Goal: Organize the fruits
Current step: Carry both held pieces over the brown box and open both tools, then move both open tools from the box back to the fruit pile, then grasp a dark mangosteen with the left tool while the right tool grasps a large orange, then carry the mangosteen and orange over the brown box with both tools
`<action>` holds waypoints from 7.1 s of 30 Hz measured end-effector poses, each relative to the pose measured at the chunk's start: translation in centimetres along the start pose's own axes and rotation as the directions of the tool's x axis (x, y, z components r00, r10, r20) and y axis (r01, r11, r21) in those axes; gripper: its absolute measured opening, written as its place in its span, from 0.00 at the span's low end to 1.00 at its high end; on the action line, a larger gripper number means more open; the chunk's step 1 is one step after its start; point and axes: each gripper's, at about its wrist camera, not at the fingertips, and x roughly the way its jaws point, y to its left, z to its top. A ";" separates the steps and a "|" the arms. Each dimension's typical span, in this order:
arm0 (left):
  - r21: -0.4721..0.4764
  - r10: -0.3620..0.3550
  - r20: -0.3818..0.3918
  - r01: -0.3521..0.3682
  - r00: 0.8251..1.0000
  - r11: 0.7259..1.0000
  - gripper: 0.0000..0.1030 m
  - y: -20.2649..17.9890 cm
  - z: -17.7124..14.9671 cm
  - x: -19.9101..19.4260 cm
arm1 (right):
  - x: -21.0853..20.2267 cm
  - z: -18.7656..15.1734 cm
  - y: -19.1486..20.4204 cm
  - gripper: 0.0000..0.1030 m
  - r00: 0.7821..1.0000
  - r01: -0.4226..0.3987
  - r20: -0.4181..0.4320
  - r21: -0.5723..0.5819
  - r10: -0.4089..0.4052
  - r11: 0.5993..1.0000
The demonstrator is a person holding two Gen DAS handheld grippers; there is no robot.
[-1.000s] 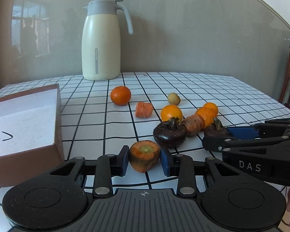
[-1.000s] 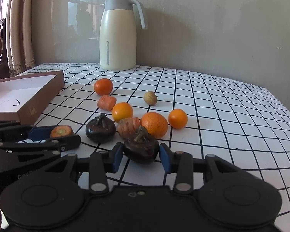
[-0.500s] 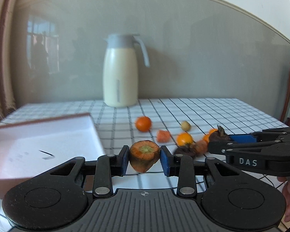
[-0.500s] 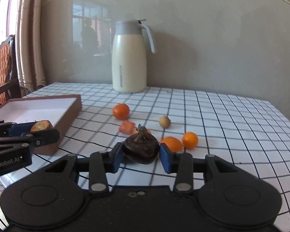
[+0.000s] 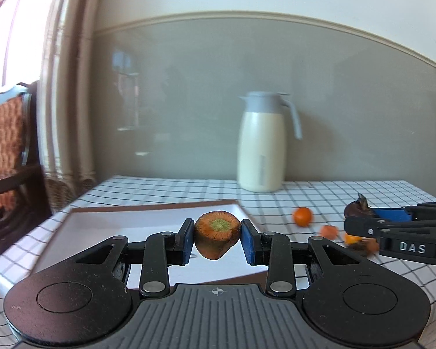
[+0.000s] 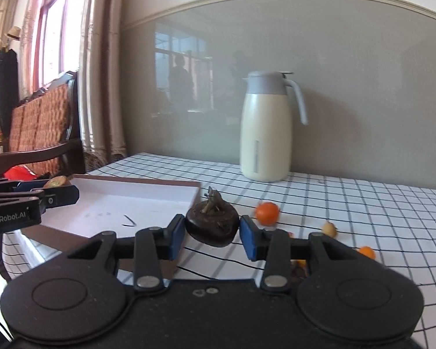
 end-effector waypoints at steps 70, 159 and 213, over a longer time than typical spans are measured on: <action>-0.136 0.208 0.089 -0.195 0.974 0.971 1.00 6.5 -1.0 -0.3 | 3.7 1.5 1.2 0.94 0.993 0.102 0.067 -0.122 -0.094 0.987; 0.092 -0.181 -0.260 0.211 0.949 0.973 0.74 -18.3 -5.3 13.2 | 4.1 -4.8 -15.3 0.51 0.956 0.220 -0.211 0.066 -0.201 0.973; 0.130 -0.235 -0.172 0.259 0.957 0.957 0.43 -15.5 -1.9 8.6 | 0.9 -2.6 -13.6 0.27 0.971 0.216 -0.130 0.124 -0.200 0.968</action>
